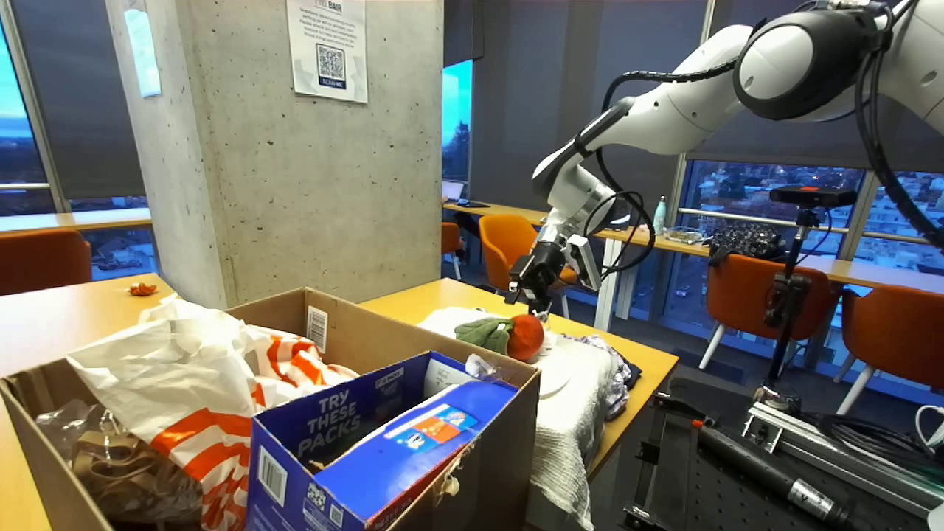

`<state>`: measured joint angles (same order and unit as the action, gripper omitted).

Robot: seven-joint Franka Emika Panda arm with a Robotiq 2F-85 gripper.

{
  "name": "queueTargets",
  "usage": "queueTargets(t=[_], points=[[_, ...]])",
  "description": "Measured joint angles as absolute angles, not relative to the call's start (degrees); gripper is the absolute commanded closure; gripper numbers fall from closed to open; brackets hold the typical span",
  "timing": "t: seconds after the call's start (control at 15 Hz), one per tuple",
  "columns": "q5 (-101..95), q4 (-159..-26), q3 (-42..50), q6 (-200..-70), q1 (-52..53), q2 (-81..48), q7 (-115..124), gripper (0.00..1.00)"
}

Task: Pick up the white disposable plate and put it on the cardboard box

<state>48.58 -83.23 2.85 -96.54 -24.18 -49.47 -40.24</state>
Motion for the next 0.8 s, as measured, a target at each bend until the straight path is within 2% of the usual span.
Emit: queueTargets(t=[0.8], points=[[48.9, -81.7, 2.2, -94.3, -24.1, -51.5, -36.4, 0.0]])
